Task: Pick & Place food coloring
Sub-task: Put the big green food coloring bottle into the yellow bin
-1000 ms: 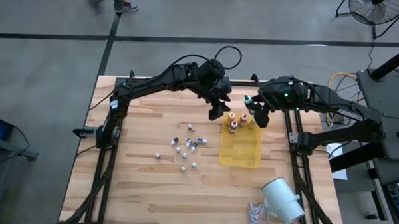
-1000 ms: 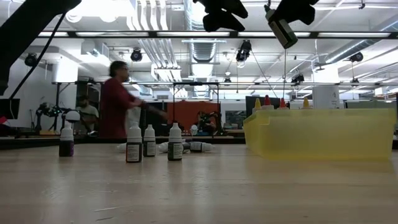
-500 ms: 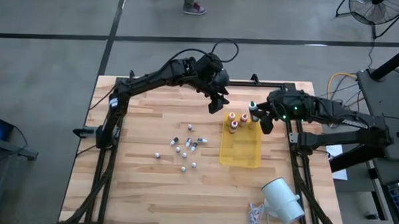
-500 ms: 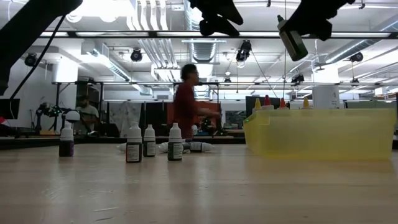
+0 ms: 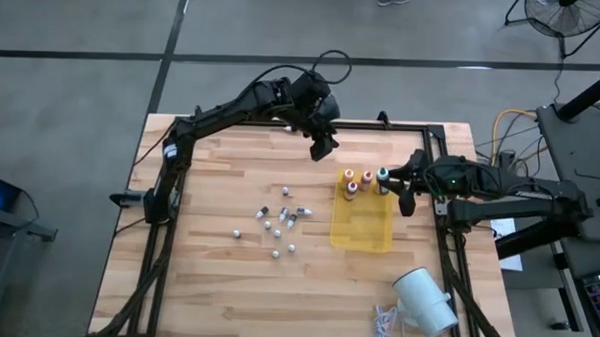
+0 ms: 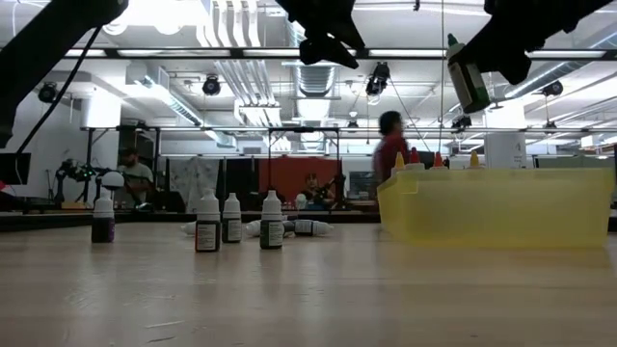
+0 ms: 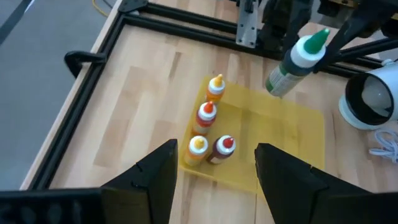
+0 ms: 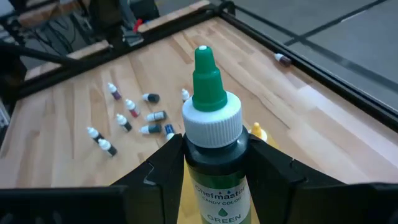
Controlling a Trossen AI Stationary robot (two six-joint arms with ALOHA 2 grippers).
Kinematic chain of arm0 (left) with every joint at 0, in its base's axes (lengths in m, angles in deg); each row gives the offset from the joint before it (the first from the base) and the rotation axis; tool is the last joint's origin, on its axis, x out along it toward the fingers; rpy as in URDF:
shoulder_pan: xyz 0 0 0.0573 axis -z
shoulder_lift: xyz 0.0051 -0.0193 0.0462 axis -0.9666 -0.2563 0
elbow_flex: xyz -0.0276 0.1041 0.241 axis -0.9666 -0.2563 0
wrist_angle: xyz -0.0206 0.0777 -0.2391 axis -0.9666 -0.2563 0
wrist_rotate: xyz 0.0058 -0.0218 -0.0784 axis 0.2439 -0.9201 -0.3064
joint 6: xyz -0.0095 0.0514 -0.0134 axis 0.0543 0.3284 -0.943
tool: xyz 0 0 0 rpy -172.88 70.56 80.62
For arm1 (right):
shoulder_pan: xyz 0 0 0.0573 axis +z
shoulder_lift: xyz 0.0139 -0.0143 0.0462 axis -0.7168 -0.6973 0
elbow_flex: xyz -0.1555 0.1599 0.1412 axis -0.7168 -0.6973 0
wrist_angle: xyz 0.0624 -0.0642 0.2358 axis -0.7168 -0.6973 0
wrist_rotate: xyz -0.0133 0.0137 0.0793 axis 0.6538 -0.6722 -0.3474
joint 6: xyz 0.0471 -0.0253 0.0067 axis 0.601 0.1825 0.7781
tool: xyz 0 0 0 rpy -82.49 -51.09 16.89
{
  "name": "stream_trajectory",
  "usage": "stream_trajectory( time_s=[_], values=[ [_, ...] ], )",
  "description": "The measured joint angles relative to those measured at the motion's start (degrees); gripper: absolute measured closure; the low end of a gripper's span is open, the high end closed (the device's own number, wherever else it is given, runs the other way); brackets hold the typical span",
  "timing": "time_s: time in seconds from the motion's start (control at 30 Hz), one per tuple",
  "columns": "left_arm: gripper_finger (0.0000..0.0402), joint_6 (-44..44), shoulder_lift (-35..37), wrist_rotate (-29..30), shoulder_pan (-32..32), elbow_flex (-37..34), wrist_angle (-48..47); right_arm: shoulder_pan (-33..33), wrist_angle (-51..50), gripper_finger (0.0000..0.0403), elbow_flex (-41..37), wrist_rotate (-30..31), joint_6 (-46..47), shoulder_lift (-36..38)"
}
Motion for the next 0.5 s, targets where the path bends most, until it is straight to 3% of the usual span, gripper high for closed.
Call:
stream_trajectory(
  time_s=[0.5],
  values=[
    [0.0216,-1.2,0.0,0.9,-0.8,0.0,0.1,0.0,10.1,0.0266,-13.6,0.0,-3.5,9.7]
  ],
)
